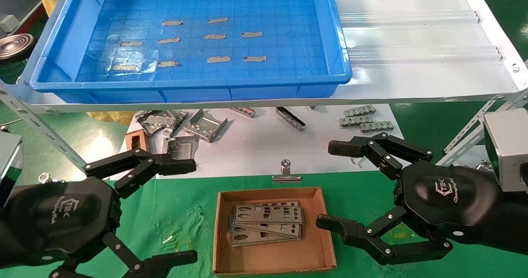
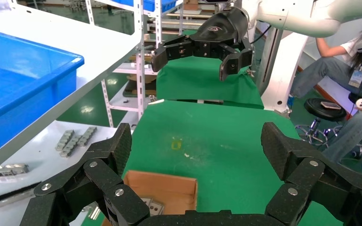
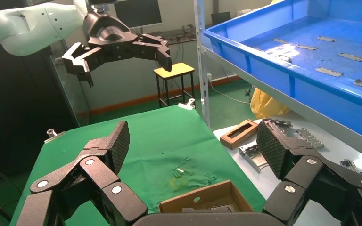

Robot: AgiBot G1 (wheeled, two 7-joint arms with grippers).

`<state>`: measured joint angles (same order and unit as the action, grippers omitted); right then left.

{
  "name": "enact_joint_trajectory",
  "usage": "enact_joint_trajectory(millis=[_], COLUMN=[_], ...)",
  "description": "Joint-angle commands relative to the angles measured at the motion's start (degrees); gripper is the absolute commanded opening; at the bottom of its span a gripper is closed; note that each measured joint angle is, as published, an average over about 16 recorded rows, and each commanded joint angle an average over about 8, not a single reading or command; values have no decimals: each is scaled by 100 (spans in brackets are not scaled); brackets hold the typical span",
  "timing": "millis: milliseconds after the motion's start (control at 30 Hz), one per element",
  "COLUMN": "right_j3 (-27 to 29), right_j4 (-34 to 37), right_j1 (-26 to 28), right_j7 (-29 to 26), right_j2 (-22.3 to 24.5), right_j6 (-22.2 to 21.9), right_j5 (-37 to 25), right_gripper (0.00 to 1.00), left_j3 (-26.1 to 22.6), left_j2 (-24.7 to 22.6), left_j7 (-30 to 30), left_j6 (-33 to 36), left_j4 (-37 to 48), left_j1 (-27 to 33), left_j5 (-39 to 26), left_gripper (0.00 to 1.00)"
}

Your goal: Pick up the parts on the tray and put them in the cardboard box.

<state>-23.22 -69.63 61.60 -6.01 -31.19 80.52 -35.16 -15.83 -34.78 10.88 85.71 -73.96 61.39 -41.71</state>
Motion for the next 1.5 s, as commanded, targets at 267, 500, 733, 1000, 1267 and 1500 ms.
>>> enact_joint_trajectory(millis=[267,500,733,1000,1267,1500], right_j3=[0,0,0,0,0,0], right_j4=[0,0,0,0,0,0], right_j1=[0,0,0,0,0,0], right_j7=[0,0,0,0,0,0], right_j2=[0,0,0,0,0,0], right_j6=[0,0,0,0,0,0], right_j5=[0,0,-1,-1,-1,-1], right_gripper=[100,100,100,100,100,100], left_j3=[-10,-14,-16,-19,-20,-20], left_j2=[-14,-18,-21,-23,-26,-26], left_j7=[-8,-11,-14,-16,-17,-17], left_j6=[-3,-3,-3,-4,-4,-4], left_j4=[24,33,36,39,43,45], left_j1=[9,11,14,16,18,18], left_j5=[-8,-11,-14,-15,-15,-16], left_gripper=[100,100,100,100,100,100])
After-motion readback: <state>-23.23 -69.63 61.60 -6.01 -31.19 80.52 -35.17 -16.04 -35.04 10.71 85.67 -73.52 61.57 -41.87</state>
